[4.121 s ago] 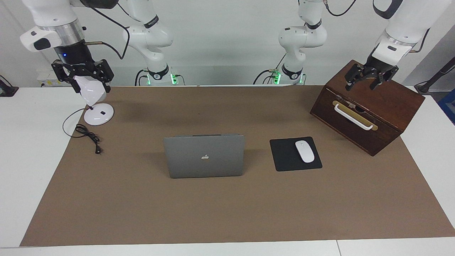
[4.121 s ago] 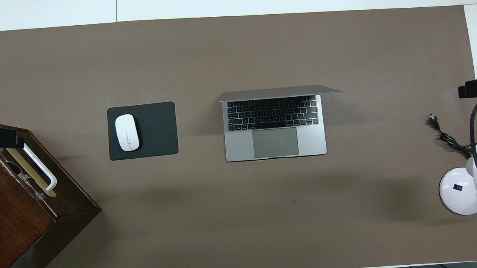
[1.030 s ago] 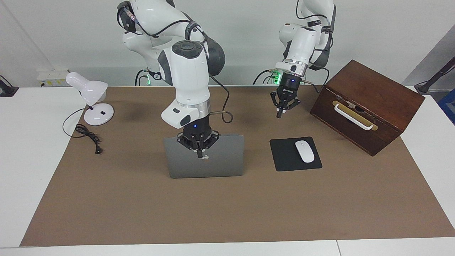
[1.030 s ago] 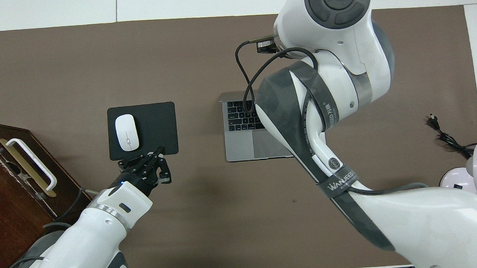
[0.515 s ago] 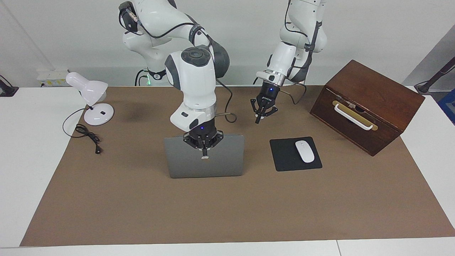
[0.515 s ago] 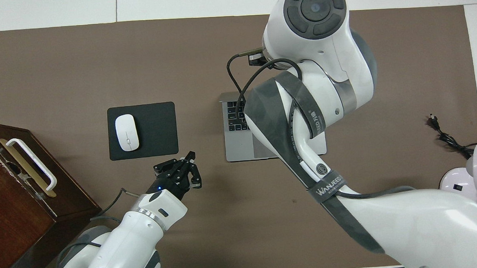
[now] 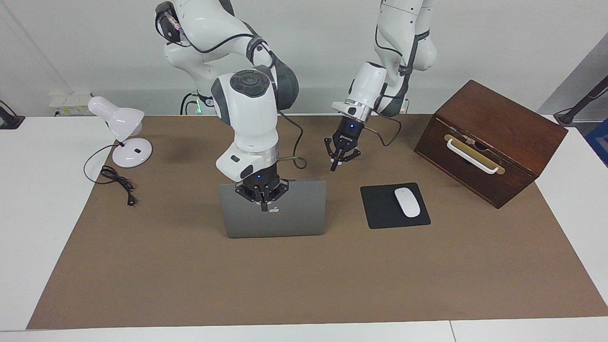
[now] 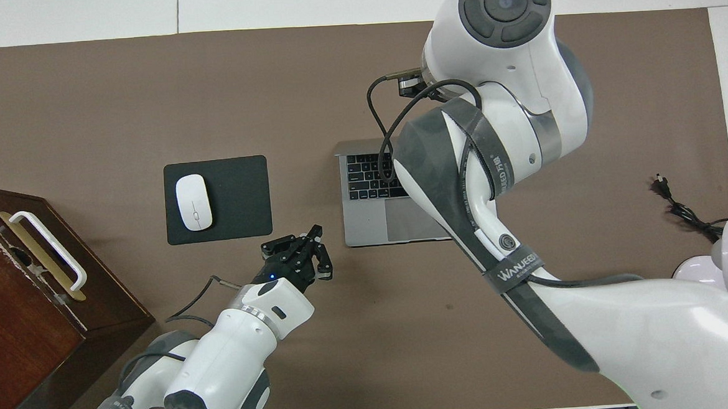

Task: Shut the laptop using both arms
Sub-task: 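Move the left gripper to the laptop's near edge while the right gripper hovers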

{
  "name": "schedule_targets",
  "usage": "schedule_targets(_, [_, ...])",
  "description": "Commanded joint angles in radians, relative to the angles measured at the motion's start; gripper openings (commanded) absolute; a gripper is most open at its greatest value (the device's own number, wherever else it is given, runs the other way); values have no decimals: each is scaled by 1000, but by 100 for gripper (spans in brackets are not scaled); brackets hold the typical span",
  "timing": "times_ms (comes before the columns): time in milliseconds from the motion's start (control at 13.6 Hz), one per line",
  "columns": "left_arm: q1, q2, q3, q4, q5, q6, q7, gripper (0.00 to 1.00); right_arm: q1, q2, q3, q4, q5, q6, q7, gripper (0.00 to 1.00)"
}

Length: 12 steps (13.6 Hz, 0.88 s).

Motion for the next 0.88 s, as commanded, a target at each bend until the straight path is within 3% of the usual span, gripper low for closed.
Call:
schedule_targets(0, [-30,83,13,74,-19,19,0,0,-12,-37,6,-55,29,15,2,0])
schedule_targets(810, [-53,269,16,215,-20,20,0,0,-23,-65,7,-115,33,17,-1,0])
